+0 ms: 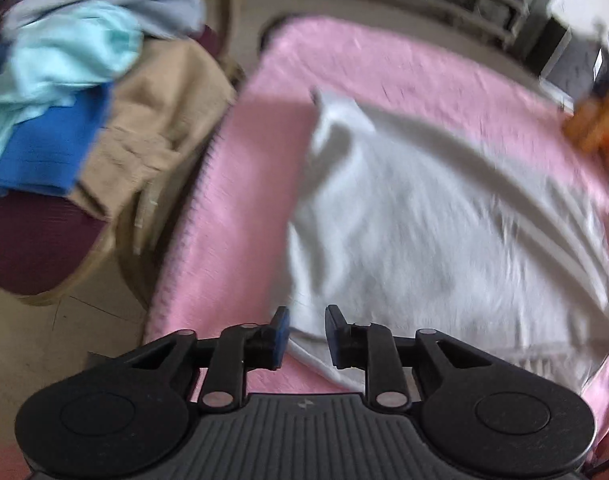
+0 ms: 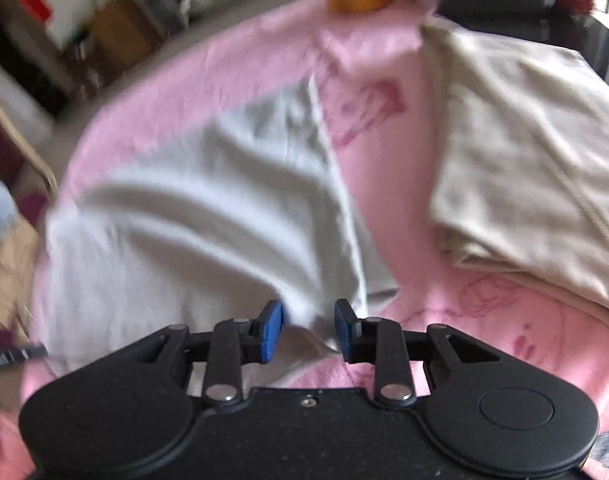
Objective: Fold clothes
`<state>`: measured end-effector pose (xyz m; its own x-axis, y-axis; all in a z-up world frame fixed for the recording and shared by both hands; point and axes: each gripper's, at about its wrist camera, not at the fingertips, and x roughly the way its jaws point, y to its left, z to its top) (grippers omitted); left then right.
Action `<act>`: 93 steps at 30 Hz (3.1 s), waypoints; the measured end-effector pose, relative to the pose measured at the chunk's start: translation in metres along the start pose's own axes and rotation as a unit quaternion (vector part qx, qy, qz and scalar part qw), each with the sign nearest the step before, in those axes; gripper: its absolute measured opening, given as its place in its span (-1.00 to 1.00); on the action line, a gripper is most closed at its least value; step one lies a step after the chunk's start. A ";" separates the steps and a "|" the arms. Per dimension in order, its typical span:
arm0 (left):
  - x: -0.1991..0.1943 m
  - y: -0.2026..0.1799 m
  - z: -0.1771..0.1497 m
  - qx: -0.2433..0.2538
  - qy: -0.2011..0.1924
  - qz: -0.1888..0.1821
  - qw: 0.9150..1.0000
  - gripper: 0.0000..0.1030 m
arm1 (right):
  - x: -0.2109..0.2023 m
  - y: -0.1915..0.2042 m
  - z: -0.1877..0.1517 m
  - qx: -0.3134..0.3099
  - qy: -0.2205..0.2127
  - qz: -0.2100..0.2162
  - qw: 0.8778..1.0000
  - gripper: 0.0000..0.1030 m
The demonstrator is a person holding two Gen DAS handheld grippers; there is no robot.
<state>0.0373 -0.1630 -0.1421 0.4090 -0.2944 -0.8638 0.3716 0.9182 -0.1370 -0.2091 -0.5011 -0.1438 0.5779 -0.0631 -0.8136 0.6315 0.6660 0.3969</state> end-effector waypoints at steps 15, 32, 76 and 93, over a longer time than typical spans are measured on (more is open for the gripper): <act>0.020 0.029 0.015 -0.103 0.040 -0.036 0.993 -0.38 | -0.009 -0.033 0.001 0.095 -0.023 0.005 0.995 -0.27; 0.023 0.016 0.015 -0.070 0.032 -0.008 0.997 -0.85 | -0.004 -0.041 0.002 0.102 -0.009 -0.008 0.995 -0.27; 0.006 -0.006 0.007 0.044 0.045 0.078 0.995 -0.68 | 0.019 0.004 0.006 -0.070 0.011 -0.128 0.989 -0.79; 0.028 -0.008 0.115 0.016 -0.048 -0.013 0.999 -0.75 | 0.001 0.008 0.118 0.008 -0.132 0.033 0.991 -0.60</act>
<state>0.1417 -0.2094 -0.1097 0.4765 -0.3442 -0.8090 0.4093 0.9012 -0.1425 -0.1422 -0.5833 -0.0917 0.7322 -0.2134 -0.6468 0.5942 0.6642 0.4536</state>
